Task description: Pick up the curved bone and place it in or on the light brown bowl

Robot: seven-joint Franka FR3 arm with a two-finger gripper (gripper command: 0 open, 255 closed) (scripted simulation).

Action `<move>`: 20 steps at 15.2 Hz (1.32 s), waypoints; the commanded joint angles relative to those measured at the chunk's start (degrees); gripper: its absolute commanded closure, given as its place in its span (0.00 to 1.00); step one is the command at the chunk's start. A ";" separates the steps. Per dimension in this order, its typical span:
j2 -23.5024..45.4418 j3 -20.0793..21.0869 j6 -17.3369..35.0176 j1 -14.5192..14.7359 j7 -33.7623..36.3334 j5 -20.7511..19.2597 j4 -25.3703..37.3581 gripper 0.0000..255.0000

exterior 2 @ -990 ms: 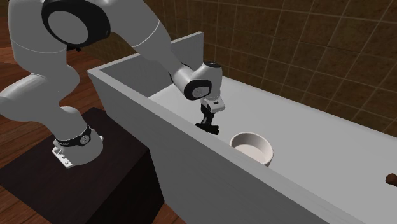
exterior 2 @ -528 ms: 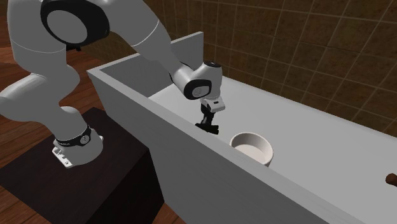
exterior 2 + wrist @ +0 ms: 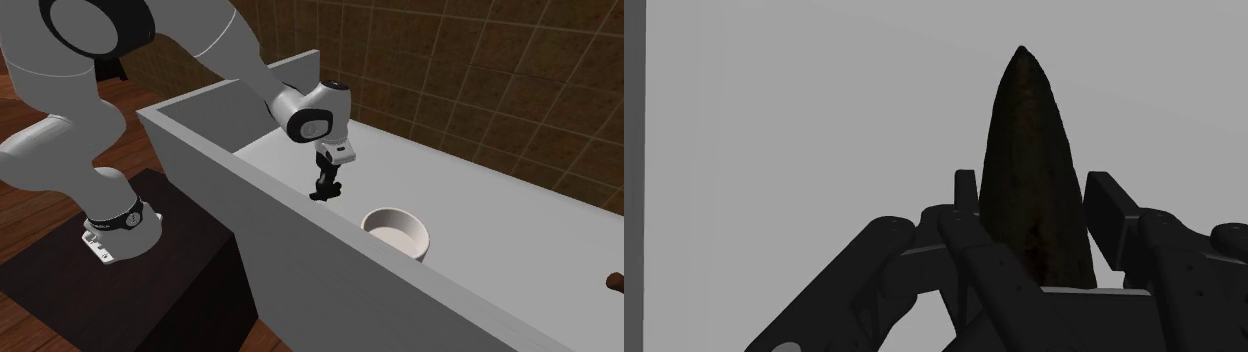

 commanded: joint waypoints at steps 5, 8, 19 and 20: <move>-3.78 1.62 -3.40 -1.24 -1.75 2.54 -0.08 1.00; -5.53 2.31 -5.16 -1.75 -2.59 3.77 0.12 1.00; -11.39 4.17 -12.01 -3.17 -5.46 7.96 1.86 1.00; -11.82 4.27 -12.59 -3.26 -5.67 8.27 2.07 1.00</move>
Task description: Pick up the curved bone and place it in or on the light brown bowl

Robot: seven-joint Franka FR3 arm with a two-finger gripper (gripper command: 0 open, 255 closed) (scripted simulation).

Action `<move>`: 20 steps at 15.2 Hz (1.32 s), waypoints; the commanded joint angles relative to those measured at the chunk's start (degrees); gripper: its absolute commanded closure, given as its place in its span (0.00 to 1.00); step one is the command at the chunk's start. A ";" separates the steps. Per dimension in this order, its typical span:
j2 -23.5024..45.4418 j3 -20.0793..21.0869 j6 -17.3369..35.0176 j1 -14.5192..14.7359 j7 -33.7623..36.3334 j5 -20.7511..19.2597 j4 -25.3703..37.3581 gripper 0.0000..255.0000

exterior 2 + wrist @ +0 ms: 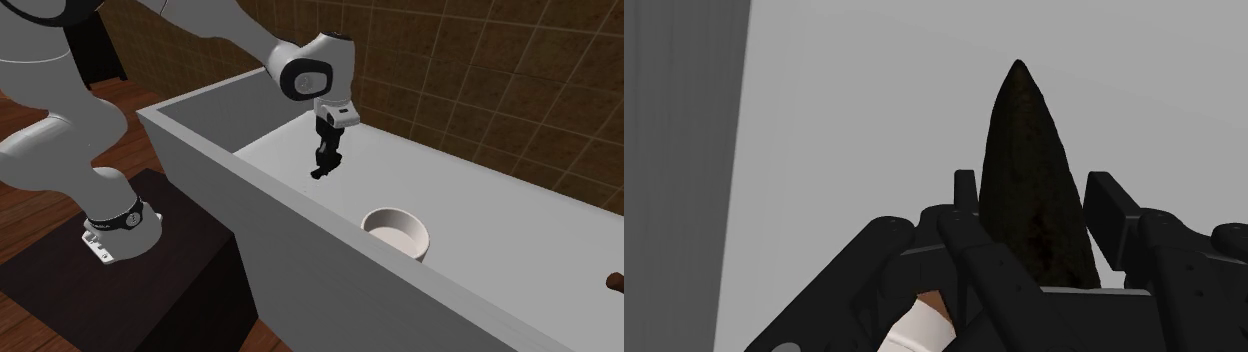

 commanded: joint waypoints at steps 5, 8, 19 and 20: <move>5.43 -2.45 -3.78 -1.96 -4.42 -1.80 8.93 1.00; 9.39 -3.84 -5.99 -2.75 -6.85 -2.92 14.98 1.00; 26.26 -7.92 -16.12 -3.36 -15.11 -5.77 42.11 1.00; 26.55 -7.99 -15.53 -3.35 -15.03 -5.88 41.80 1.00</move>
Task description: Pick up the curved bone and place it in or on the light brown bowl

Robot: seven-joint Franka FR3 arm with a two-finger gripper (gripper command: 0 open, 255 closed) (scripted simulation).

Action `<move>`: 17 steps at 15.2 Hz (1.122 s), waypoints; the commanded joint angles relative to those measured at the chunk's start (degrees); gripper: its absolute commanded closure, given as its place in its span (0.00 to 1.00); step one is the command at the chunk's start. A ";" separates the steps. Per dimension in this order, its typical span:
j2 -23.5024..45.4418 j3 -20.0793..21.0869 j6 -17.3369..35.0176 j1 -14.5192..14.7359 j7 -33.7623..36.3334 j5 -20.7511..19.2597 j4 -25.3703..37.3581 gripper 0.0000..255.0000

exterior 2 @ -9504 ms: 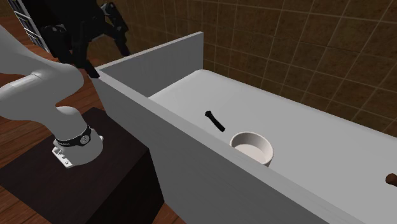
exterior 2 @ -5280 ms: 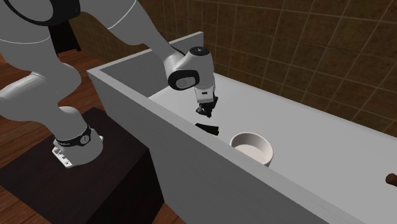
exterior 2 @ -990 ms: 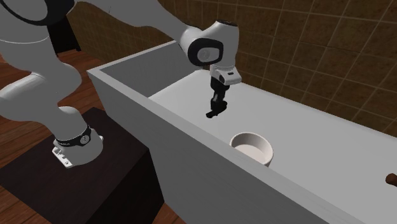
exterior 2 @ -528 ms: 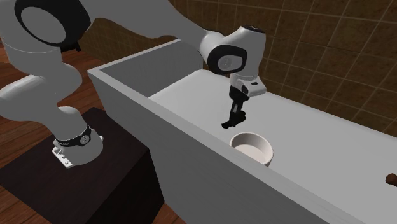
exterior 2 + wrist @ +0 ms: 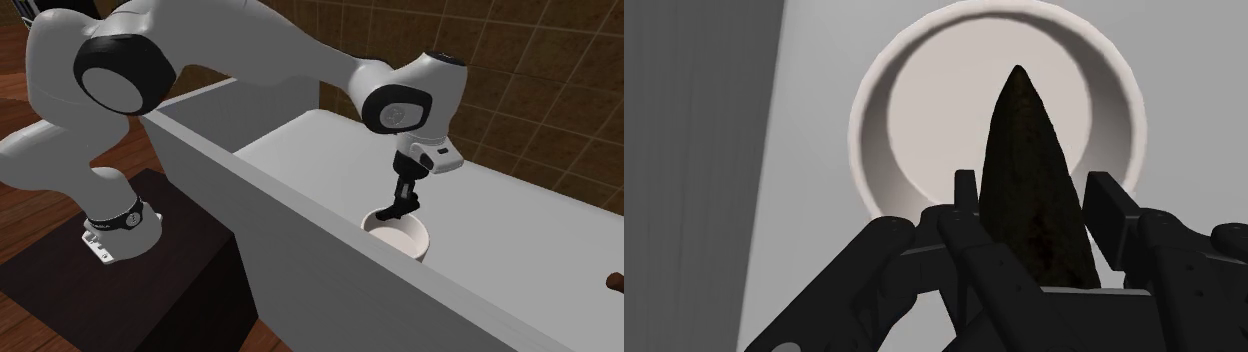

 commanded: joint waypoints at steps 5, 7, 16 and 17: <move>2.29 -0.55 2.85 0.05 0.11 -0.69 -0.60 1.00; 2.99 -0.72 3.93 0.11 0.27 -0.93 -1.00 1.00; 4.91 -1.20 6.52 0.31 0.65 -1.54 -1.72 1.00; 4.91 -1.20 6.52 0.31 0.65 -1.54 -1.72 1.00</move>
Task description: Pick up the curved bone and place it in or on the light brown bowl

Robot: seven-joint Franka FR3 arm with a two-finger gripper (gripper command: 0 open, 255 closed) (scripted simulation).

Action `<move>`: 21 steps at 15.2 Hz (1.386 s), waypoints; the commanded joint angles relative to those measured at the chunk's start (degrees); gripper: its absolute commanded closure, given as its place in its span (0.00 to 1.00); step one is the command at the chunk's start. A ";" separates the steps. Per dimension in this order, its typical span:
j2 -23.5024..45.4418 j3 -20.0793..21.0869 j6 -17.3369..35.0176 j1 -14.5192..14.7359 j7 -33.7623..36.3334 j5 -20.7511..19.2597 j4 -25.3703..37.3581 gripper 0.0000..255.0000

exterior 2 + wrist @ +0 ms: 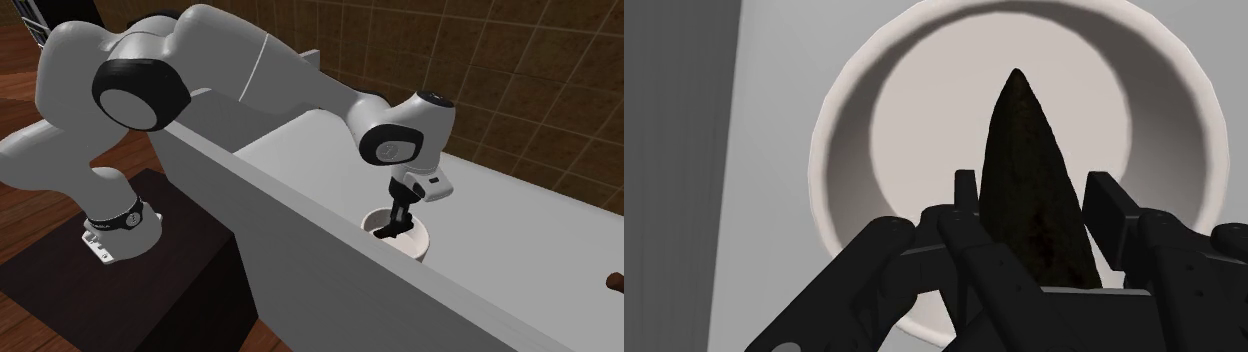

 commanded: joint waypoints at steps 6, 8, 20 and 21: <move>0.01 0.00 0.02 0.00 0.00 0.00 0.00 0.00; 0.01 0.00 0.02 0.00 0.00 0.00 0.00 0.00; -3.15 0.83 -5.19 -0.14 -0.67 1.09 2.16 0.00; -3.15 0.83 -5.19 -0.14 -0.67 1.09 2.16 0.00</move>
